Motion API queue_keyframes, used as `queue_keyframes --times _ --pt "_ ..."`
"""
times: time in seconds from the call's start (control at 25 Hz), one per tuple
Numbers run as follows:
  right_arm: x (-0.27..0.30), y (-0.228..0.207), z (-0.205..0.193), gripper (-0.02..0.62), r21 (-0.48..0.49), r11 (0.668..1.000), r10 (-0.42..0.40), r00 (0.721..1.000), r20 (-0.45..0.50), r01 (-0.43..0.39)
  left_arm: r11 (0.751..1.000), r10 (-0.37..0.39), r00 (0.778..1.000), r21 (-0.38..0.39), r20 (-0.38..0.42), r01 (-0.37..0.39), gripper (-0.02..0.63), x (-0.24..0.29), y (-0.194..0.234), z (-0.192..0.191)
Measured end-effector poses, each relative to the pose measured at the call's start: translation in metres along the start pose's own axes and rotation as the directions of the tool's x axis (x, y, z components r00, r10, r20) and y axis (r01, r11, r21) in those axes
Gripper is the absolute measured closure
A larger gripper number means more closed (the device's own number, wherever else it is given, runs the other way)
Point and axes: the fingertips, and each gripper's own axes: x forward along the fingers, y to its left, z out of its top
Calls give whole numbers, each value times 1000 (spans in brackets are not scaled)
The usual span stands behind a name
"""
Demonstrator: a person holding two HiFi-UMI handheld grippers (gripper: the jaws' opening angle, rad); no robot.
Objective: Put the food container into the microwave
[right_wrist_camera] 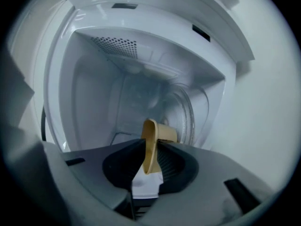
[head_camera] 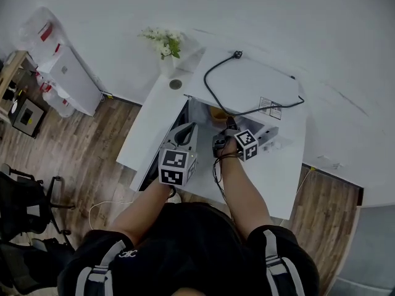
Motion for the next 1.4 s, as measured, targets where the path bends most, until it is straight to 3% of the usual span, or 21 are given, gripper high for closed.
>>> queue_keyframes --times 0.12,0.24,0.32,0.4,0.52,0.68,0.8,0.88,0.96,1.04,1.12,1.24,1.4 --pt "-11 8 4 523 -49 998 27 1000 -4 -27 1000 -10 1000 -4 -1 10 597 1 -2 -1" --pt "-27 15 10 595 -152 987 43 999 -8 -43 1000 -24 1000 -10 3 24 597 5 -7 -1" --pt "-40 23 13 595 -262 963 62 998 -20 -65 999 -35 999 -12 5 35 597 8 -11 0" --pt "-54 34 15 595 -388 917 84 996 -37 -92 999 -50 999 -14 3 50 597 12 -18 0" --pt "-77 51 20 597 -563 817 119 992 -46 -124 997 -74 997 -17 -2 74 597 18 -29 -2" --pt "-111 83 30 597 -769 620 183 982 -48 -153 995 -99 995 -26 -9 99 597 29 -42 -5" --pt "-140 109 35 598 -847 503 238 970 -57 -173 993 -115 993 -25 -20 115 597 36 -51 -8" --pt "-158 120 42 598 -897 422 245 969 -31 -135 992 -125 992 -23 -23 125 597 40 -56 -9" --pt "-172 124 51 598 -929 362 241 970 14 -76 991 -135 991 -17 -21 135 597 42 -62 -9" --pt "-182 121 61 598 -939 344 229 971 65 -19 990 -144 989 -10 -19 144 597 42 -67 -8" --pt "-188 114 69 598 -934 356 213 972 103 21 989 -150 988 -5 -18 150 597 43 -72 -8" --pt "-192 110 78 598 -926 374 206 970 131 46 987 -158 987 3 -18 158 597 43 -77 -7" --pt "-194 111 82 598 -930 363 206 967 148 65 986 -167 986 14 -15 167 597 42 -81 -6"
